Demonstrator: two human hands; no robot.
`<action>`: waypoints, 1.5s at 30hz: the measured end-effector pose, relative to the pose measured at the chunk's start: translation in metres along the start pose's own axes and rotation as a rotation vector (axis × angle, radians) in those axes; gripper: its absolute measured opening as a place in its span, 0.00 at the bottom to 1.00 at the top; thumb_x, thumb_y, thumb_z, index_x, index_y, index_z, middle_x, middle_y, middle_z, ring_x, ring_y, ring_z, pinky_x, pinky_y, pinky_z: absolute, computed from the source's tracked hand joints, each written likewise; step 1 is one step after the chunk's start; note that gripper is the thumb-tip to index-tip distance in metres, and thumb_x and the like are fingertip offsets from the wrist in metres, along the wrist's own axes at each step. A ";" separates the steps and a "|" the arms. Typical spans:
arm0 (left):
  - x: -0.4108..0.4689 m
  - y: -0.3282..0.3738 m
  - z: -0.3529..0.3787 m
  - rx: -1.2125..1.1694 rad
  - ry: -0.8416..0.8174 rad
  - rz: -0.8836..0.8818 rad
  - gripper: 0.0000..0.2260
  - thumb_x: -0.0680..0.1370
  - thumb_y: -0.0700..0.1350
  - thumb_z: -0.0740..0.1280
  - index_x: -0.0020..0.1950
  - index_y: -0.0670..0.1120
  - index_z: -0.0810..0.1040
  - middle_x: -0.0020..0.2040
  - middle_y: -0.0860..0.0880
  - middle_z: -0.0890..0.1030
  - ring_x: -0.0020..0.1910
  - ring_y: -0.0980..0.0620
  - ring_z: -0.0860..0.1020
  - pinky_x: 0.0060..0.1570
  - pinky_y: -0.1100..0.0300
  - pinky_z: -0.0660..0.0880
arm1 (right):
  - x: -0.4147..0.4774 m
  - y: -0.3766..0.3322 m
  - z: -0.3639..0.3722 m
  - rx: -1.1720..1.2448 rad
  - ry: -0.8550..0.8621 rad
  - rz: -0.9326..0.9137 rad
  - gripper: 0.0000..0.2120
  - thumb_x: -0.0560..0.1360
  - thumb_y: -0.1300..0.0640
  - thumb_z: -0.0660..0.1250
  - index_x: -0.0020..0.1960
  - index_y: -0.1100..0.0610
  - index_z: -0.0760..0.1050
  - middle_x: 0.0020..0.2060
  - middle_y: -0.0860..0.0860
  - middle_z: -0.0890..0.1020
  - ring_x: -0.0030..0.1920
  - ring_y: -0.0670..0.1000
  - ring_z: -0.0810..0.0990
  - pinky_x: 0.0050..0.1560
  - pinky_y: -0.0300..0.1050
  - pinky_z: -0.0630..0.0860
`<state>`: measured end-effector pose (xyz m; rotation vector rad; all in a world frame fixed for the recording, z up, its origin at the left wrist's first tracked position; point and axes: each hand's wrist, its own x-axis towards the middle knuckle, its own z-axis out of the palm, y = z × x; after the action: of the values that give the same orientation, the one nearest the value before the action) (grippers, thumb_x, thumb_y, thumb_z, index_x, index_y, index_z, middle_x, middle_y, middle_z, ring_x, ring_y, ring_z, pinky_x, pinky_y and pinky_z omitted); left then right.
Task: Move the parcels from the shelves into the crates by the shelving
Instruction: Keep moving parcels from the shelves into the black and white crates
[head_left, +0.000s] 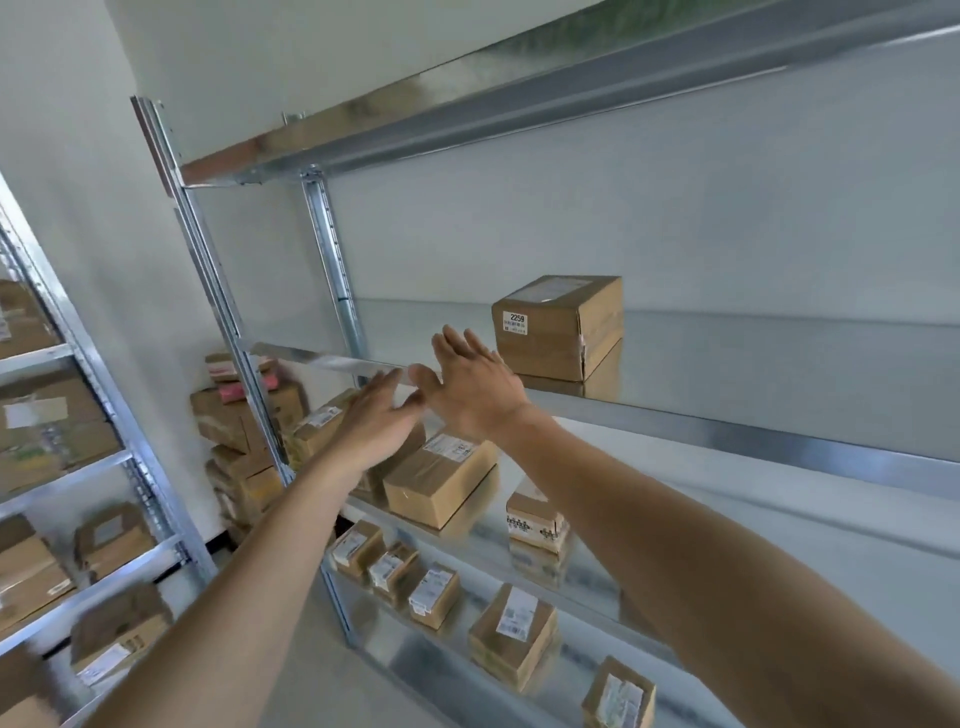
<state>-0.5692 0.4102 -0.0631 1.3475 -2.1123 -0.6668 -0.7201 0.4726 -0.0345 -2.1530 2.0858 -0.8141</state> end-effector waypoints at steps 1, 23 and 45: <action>0.009 0.007 -0.001 -0.067 -0.001 0.000 0.46 0.66 0.81 0.57 0.79 0.59 0.64 0.81 0.52 0.64 0.80 0.45 0.61 0.76 0.37 0.61 | 0.009 0.004 -0.004 0.000 0.029 0.007 0.32 0.85 0.39 0.47 0.83 0.55 0.50 0.83 0.50 0.48 0.83 0.53 0.43 0.82 0.56 0.45; 0.141 0.095 0.032 -0.789 -0.200 0.141 0.28 0.84 0.64 0.53 0.82 0.55 0.60 0.82 0.55 0.61 0.81 0.54 0.59 0.77 0.44 0.60 | 0.052 0.063 -0.060 0.124 0.512 0.288 0.31 0.86 0.41 0.47 0.84 0.55 0.51 0.83 0.49 0.51 0.82 0.48 0.43 0.80 0.49 0.42; 0.180 0.087 0.066 -1.015 -0.530 0.037 0.29 0.83 0.68 0.50 0.58 0.49 0.83 0.47 0.45 0.88 0.39 0.53 0.86 0.33 0.62 0.79 | 0.074 0.131 -0.021 0.930 0.754 0.740 0.41 0.73 0.24 0.51 0.60 0.55 0.82 0.42 0.54 0.80 0.41 0.55 0.77 0.46 0.48 0.76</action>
<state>-0.7332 0.2855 -0.0222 0.5768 -1.6577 -1.8956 -0.8519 0.3973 -0.0402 -0.5747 1.8275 -2.0529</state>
